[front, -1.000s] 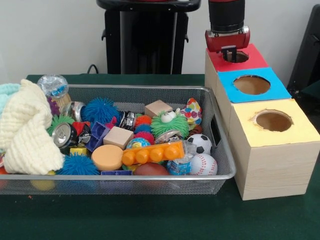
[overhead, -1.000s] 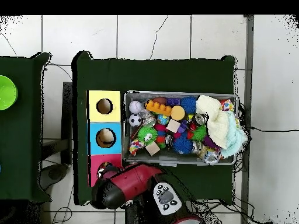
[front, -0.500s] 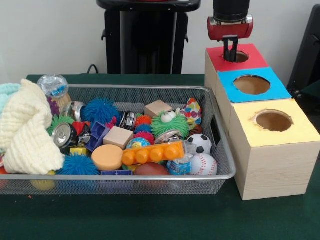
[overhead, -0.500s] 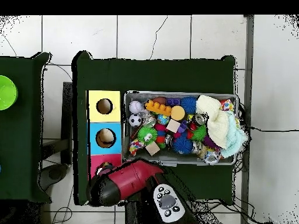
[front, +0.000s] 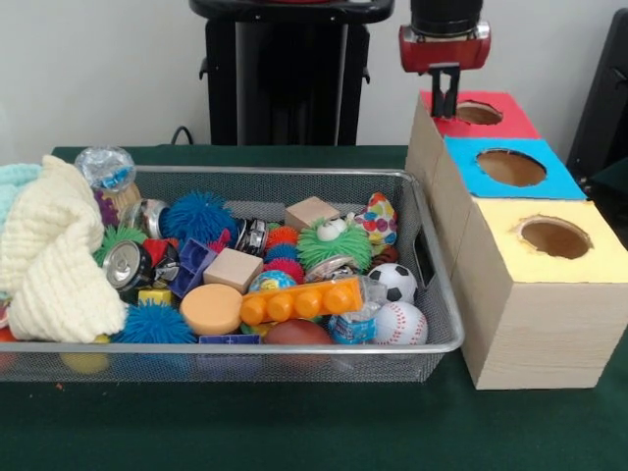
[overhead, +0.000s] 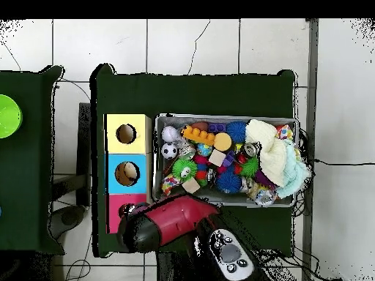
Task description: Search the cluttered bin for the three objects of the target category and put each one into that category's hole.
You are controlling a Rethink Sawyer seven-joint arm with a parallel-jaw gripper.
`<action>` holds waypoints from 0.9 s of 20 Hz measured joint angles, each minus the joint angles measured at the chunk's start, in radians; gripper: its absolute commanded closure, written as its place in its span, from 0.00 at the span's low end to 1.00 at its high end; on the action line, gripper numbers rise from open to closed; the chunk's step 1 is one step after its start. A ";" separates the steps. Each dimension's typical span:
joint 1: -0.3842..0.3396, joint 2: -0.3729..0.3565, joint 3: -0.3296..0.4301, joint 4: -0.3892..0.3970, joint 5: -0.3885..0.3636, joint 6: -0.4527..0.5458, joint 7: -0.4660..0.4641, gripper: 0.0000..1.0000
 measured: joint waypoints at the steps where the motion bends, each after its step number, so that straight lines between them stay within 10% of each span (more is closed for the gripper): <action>1: -0.014 -0.005 0.003 -0.001 0.000 0.009 0.000 1.00; 11: -0.312 -0.068 0.077 -0.049 -0.009 0.252 -0.021 1.00; 18: -0.412 0.089 0.078 -0.201 -0.196 0.241 -0.038 1.00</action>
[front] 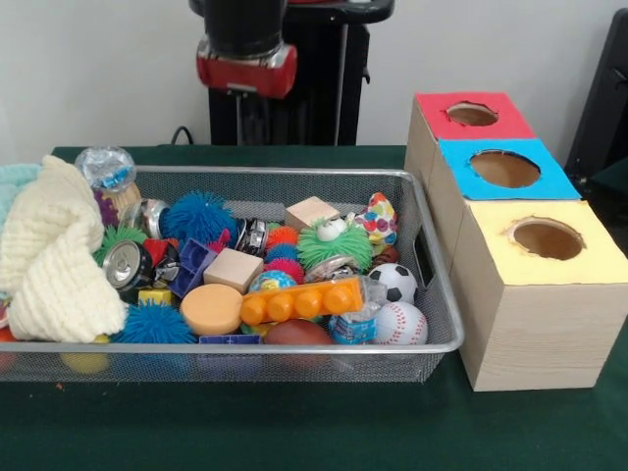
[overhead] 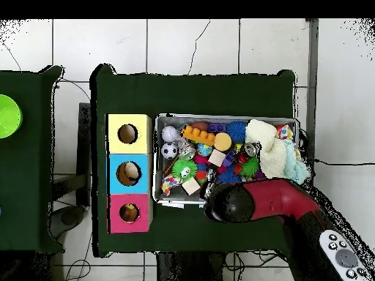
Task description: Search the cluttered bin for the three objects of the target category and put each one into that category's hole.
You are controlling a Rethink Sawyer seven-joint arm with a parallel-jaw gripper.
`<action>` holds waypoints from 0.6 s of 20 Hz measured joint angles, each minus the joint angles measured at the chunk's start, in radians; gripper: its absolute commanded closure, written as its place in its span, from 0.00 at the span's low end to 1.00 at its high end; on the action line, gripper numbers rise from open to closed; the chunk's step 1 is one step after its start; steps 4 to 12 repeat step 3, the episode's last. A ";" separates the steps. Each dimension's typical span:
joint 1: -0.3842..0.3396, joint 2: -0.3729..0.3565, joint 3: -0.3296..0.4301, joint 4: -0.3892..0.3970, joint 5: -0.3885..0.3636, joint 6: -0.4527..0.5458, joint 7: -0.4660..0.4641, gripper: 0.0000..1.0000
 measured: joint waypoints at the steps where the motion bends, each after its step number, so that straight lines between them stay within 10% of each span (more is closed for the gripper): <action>1: -0.004 0.025 0.000 -0.019 -0.023 -0.006 0.000 1.00; 12: -0.009 0.085 0.000 -0.065 -0.071 -0.019 0.000 1.00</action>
